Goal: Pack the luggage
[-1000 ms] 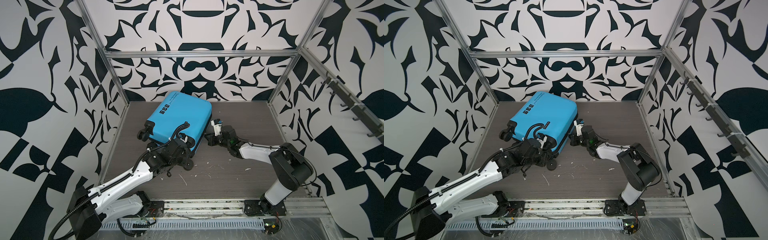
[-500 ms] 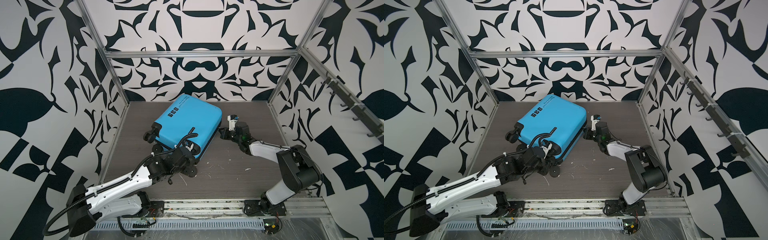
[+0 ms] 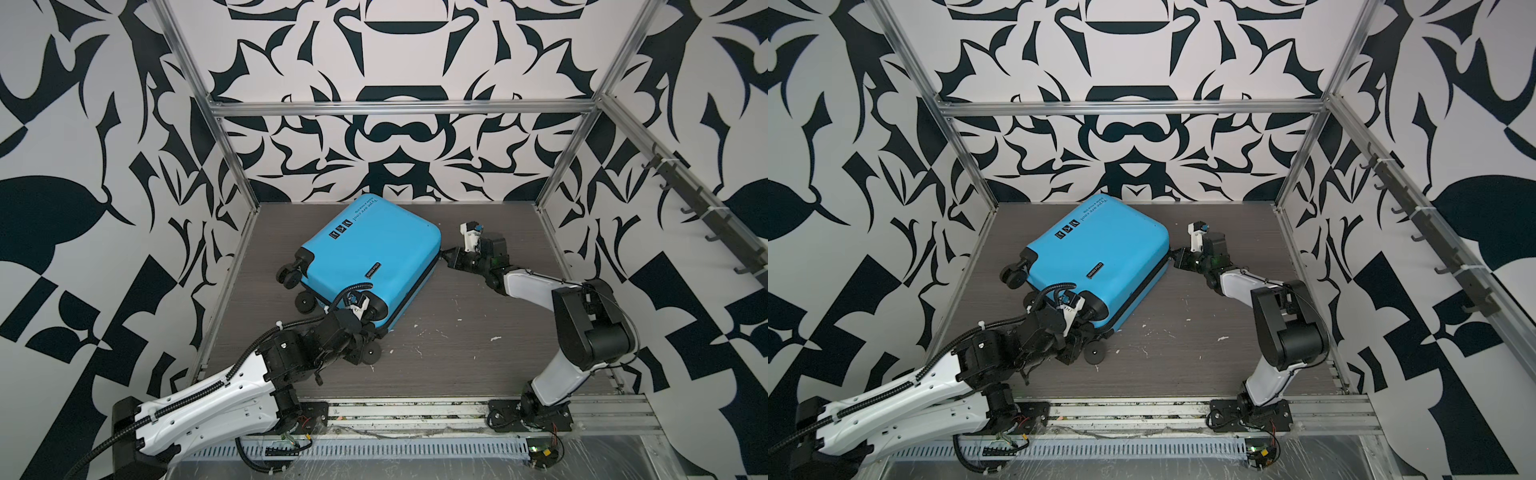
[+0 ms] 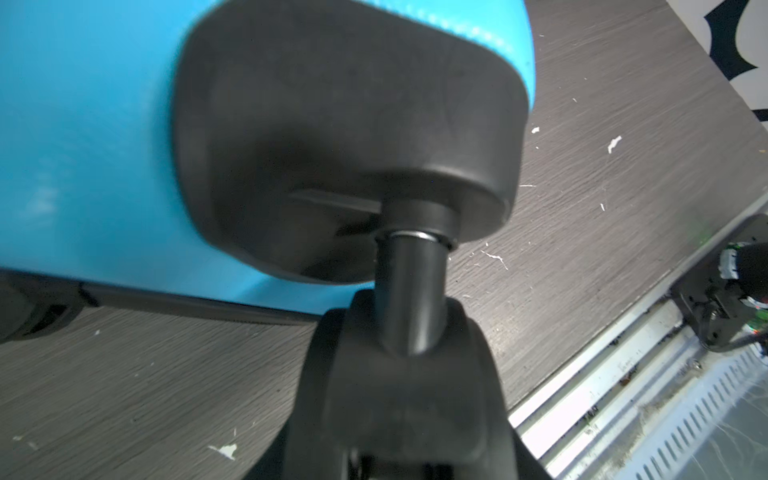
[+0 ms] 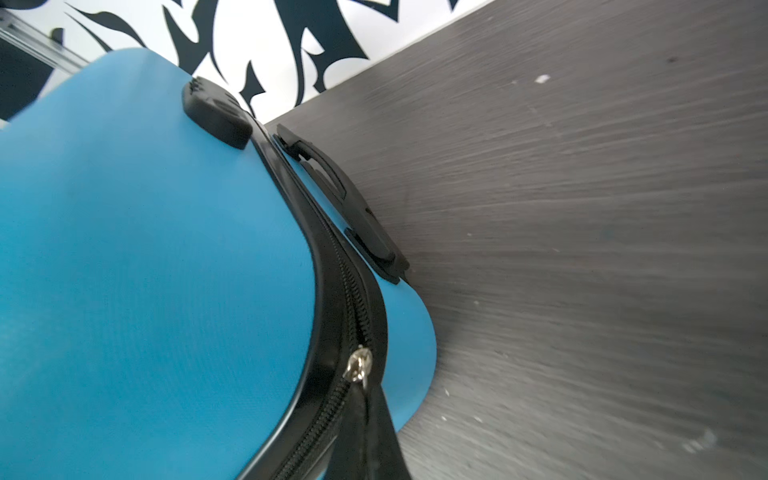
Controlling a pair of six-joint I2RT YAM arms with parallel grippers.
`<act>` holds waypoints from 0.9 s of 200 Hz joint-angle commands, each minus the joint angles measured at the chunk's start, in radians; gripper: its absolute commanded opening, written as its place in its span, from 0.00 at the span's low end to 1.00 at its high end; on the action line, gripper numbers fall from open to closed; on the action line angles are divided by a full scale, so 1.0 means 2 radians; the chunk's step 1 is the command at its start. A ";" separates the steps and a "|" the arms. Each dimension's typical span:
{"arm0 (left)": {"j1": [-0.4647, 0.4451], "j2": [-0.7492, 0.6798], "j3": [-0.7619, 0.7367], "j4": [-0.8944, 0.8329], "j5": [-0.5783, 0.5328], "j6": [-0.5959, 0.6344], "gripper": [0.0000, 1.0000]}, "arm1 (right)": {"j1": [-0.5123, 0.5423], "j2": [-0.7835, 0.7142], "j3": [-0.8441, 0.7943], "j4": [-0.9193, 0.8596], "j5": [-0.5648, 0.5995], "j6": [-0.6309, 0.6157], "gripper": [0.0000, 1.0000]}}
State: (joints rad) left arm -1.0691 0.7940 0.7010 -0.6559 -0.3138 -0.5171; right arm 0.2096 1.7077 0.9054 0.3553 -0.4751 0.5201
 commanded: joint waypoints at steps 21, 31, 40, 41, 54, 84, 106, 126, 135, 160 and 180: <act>-0.001 -0.015 0.010 -0.098 -0.047 -0.032 0.00 | -0.057 0.008 0.045 0.026 0.063 -0.006 0.00; 0.000 -0.016 0.010 -0.100 -0.054 -0.033 0.00 | -0.057 0.006 0.043 0.024 0.051 -0.008 0.00; 0.000 -0.017 0.010 -0.100 -0.059 -0.034 0.00 | -0.057 0.005 0.041 0.022 0.040 -0.008 0.00; 0.000 -0.017 0.010 -0.101 -0.060 -0.034 0.00 | -0.057 0.004 0.041 0.020 0.038 -0.009 0.00; 0.000 -0.019 0.012 -0.101 -0.067 -0.034 0.00 | -0.057 0.001 0.038 0.011 0.030 -0.010 0.00; 0.000 -0.025 0.013 -0.100 -0.084 -0.033 0.00 | -0.057 -0.022 0.001 0.037 0.037 -0.008 0.00; 0.001 -0.030 0.012 -0.089 -0.078 -0.018 0.00 | -0.057 -0.046 -0.026 0.047 0.042 -0.007 0.00; 0.001 -0.023 0.013 -0.070 -0.079 -0.009 0.00 | -0.057 -0.060 -0.038 0.043 0.040 -0.008 0.00; 0.001 -0.017 0.016 -0.069 -0.080 -0.007 0.00 | -0.057 -0.065 -0.040 0.034 0.042 -0.008 0.00; 0.001 -0.005 0.022 -0.070 -0.090 -0.014 0.05 | -0.057 -0.068 -0.025 -0.013 0.048 -0.006 0.08; 0.006 -0.013 0.027 -0.062 -0.096 -0.026 0.63 | -0.057 -0.065 -0.006 -0.022 0.038 0.010 0.20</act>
State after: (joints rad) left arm -1.0801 0.7830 0.7170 -0.7467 -0.3870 -0.4820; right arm 0.0891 1.6012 0.8337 0.3443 -0.4053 0.5133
